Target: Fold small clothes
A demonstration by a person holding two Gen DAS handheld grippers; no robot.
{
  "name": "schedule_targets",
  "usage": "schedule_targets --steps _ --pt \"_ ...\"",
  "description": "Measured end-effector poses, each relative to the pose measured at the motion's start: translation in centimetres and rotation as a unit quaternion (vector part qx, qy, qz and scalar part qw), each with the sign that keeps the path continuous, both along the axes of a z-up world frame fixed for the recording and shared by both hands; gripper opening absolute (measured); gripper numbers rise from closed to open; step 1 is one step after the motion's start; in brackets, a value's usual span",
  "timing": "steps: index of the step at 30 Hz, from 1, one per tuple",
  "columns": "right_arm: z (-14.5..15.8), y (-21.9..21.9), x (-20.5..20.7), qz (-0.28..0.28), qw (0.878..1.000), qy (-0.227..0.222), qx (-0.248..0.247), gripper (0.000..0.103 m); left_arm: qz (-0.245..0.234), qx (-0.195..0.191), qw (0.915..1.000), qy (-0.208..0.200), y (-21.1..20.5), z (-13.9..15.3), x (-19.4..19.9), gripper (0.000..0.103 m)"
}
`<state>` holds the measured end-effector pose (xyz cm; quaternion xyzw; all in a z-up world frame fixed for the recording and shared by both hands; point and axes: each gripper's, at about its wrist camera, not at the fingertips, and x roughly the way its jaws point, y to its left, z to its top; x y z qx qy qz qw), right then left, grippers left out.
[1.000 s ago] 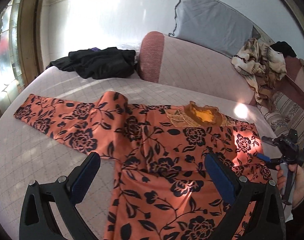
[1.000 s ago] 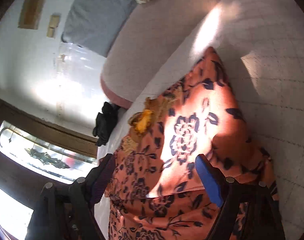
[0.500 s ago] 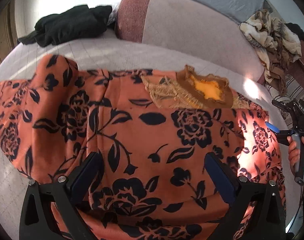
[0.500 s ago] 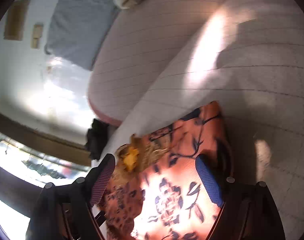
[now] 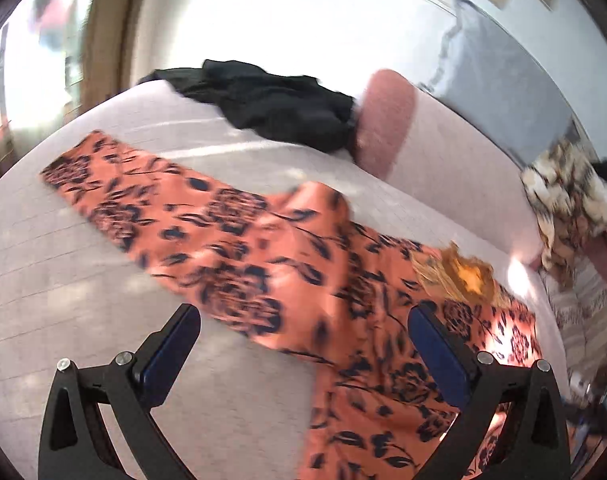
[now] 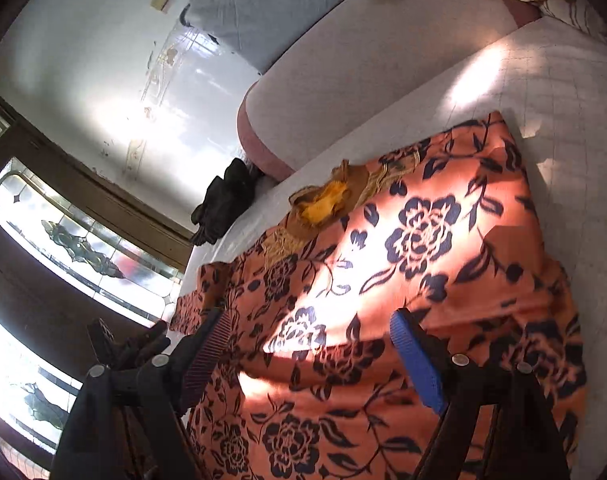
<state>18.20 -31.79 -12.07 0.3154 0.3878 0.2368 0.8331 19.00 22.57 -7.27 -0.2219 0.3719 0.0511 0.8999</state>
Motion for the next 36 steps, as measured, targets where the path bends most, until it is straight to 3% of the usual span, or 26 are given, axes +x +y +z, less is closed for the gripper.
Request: schedule_targets --steps 3,7,11,15,17,18,19,20,22,24,28,32,36 --pt "-2.0 1.0 -2.4 0.003 1.0 0.018 -0.008 0.085 0.103 -0.074 0.992 0.005 8.9 -1.6 -0.6 0.103" --pt "-2.8 2.4 -2.7 0.013 0.999 0.018 -0.033 0.085 0.203 -0.146 0.968 0.019 17.9 -4.5 0.7 0.102" --pt "-2.7 2.6 -2.6 0.01 0.999 0.007 -0.04 0.085 0.246 -0.158 0.9558 0.028 22.4 -6.5 3.6 0.1" --pt "-3.1 2.3 -2.2 0.002 0.999 0.009 -0.039 0.085 0.245 -0.109 0.9629 0.03 23.8 -6.6 6.4 0.099" --pt "-3.2 2.4 -2.0 0.002 0.999 0.01 -0.039 0.085 0.249 -0.089 0.9637 0.04 24.5 -6.7 7.3 0.088" --pt "-3.3 2.4 -2.0 0.002 0.999 0.01 -0.04 0.085 0.258 -0.075 0.9618 0.054 24.7 -6.9 7.6 0.069" --pt "-3.3 2.4 -1.9 0.002 0.999 0.009 -0.04 0.085 0.273 -0.052 0.9575 0.079 25.0 -7.0 8.0 0.03" --pt "-3.4 2.4 -1.9 0.003 0.999 0.009 -0.041 0.085 0.286 -0.022 0.9513 0.113 25.4 -7.1 8.3 0.009" --pt "-3.6 2.3 -1.8 0.001 0.999 0.009 -0.044 0.085 0.284 -0.028 0.9517 0.114 25.8 -6.6 8.6 0.002" --pt "-3.8 2.0 -1.8 -0.001 0.999 0.01 -0.04 0.085 0.282 0.003 0.9536 0.105 25.0 -4.7 8.9 0.002" --pt "-3.6 1.1 -2.0 -0.011 1.0 0.002 -0.027 0.085 0.222 0.062 0.9725 0.03 19.3 2.4 8.9 0.002" --pt "-2.8 -0.1 -2.7 -0.028 0.999 -0.013 -0.009 0.085 0.115 0.092 0.9865 -0.072 9.4 10.9 7.6 0.002" --pt "-1.9 -1.4 -3.6 -0.047 0.999 -0.027 0.01 0.085 -0.009 0.099 0.9849 -0.142 -2.7 16.4 7.0 0.002"
